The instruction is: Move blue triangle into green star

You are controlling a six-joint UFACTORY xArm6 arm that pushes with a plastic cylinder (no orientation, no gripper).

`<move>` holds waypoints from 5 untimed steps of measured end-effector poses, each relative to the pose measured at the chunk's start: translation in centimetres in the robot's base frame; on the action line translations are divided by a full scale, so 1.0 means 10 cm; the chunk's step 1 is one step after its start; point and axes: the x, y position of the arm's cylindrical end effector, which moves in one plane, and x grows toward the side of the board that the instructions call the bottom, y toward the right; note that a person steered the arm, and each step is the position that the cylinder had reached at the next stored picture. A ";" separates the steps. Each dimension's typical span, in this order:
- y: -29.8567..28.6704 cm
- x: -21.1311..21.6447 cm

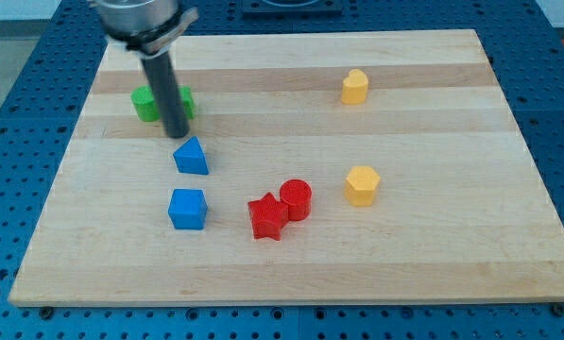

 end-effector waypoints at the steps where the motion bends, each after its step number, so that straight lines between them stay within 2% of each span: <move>1: -0.24 0.09; 2: -0.45 0.30; 3: -0.34 0.59; 4: 0.28 0.51; 5: 0.41 0.51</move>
